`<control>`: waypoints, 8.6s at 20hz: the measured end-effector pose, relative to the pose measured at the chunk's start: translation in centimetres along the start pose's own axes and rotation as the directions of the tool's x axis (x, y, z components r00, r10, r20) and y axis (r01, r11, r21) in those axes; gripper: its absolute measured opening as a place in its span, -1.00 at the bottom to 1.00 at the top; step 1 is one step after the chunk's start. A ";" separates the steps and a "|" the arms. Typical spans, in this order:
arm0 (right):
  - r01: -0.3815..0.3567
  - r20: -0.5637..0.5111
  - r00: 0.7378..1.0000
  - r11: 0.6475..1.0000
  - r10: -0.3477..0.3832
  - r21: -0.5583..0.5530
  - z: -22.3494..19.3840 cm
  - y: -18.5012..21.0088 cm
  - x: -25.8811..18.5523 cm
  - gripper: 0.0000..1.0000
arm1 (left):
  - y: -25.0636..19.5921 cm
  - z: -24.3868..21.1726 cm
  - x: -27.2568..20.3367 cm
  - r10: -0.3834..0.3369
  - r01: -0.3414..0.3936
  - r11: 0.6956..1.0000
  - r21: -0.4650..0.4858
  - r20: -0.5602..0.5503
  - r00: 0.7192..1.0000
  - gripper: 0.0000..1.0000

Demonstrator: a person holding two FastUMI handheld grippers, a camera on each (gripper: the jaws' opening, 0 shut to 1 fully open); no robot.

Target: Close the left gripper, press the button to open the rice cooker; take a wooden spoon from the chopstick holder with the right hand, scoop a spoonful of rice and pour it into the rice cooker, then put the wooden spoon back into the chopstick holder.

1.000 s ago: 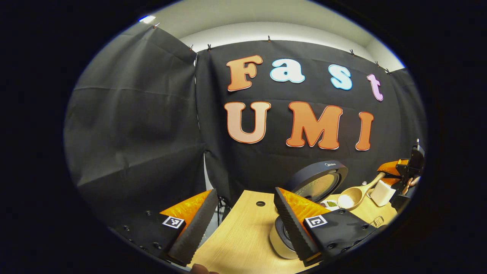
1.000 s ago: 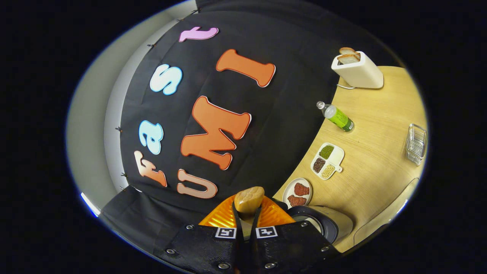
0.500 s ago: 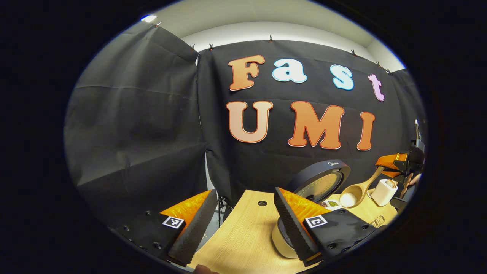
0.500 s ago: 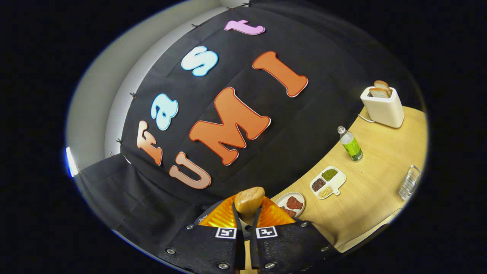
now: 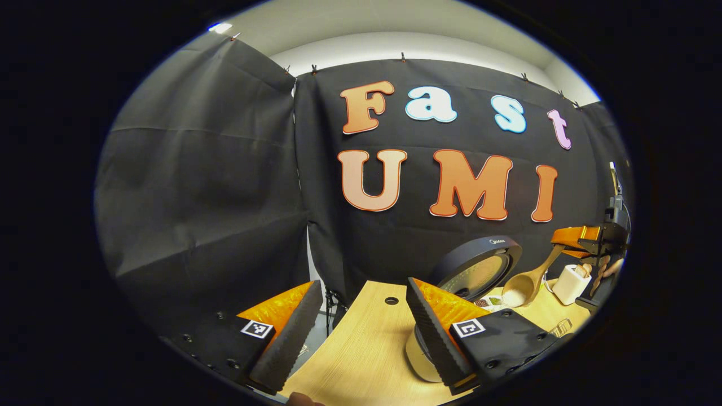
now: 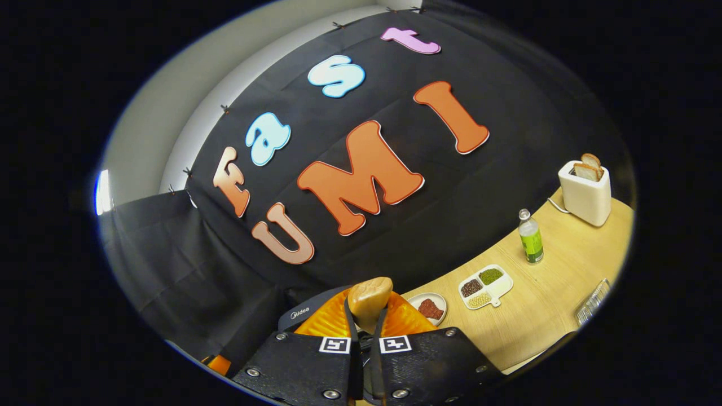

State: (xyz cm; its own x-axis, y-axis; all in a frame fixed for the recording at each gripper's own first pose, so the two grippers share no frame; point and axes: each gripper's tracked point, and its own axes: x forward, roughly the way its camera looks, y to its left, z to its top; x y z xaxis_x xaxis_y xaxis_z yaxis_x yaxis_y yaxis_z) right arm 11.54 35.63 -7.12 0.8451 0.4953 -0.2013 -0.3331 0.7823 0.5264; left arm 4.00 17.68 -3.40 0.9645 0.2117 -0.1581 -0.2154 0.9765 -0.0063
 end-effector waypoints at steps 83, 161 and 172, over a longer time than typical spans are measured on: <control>0.334 -0.102 0.939 0.941 -0.327 0.051 -2.9 -40.8 -13.2 -0.61 | -11.4 1.5 -3.3 0.015 -0.016 0.999 0.039 0.019 1.000 0.94; 0.331 0.077 0.942 0.859 -0.328 -0.392 13.6 -31.4 -21.0 0.89 | -25.9 -20.7 5.2 -0.031 0.055 0.993 0.103 -0.220 0.975 1.00; 0.358 0.106 0.933 0.850 -0.345 -0.385 14.2 -31.6 -21.1 0.89 | -25.3 -20.9 5.2 -0.041 0.067 0.992 0.103 -0.235 0.971 0.94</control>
State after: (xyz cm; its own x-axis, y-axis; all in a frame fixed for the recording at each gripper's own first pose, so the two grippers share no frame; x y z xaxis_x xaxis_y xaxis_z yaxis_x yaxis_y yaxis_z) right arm 10.19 -4.88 -7.77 0.9473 0.1523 -0.2819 -0.1419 0.9882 0.0573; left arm 11.30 -6.72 -24.71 0.9094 0.1557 -0.3856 -0.1332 0.9875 0.0848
